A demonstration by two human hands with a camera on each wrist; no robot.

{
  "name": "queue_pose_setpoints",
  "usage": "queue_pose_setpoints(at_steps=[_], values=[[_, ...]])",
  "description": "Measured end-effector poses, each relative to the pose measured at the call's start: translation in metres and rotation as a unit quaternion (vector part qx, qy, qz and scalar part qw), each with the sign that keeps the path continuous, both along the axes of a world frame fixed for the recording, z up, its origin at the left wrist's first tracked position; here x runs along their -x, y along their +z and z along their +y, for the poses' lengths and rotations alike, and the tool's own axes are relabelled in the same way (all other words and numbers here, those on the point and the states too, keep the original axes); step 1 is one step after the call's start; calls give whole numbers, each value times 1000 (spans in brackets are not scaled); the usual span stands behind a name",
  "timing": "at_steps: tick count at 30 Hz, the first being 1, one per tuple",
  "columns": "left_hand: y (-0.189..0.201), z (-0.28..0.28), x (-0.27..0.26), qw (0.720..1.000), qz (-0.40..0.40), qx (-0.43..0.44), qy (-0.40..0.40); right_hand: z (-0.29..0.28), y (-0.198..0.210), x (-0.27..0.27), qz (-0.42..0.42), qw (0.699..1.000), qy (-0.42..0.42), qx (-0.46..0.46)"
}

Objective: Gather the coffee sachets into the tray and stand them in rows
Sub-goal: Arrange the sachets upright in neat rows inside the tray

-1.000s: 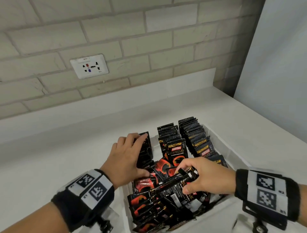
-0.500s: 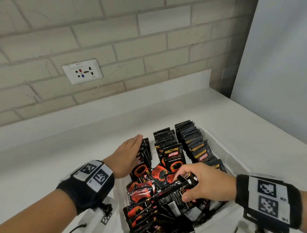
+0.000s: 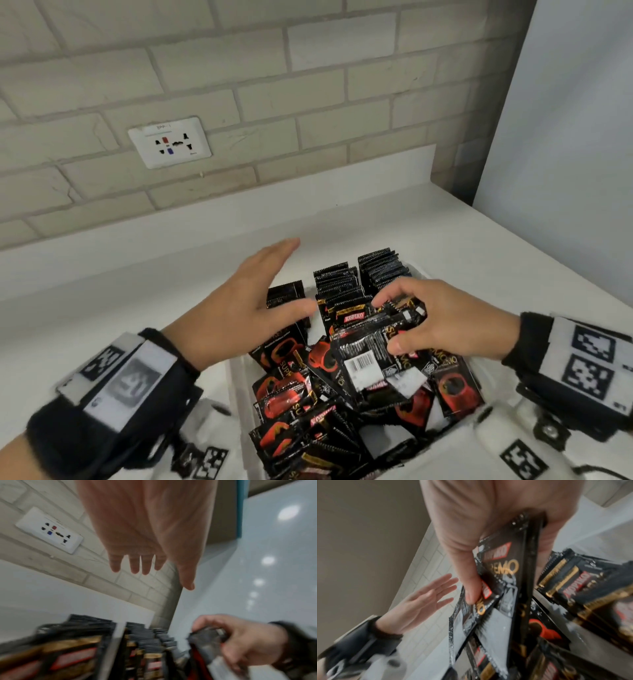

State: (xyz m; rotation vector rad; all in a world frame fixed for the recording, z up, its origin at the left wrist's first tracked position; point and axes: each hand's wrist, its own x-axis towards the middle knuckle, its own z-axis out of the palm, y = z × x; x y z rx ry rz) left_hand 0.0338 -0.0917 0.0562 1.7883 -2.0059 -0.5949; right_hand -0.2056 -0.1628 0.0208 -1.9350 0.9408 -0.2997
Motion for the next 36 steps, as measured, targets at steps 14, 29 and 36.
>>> queue_pose_setpoints(at_steps=[14,29,36], values=[[-5,1,26,783,551,-267,-114,22,87,-29,-147,968,164,119],[-29,24,67,696,700,-107,119,-14,39,-19,-147,944,157,249],[-30,23,99,683,684,23,257,4,10,2,-287,957,-25,-28]])
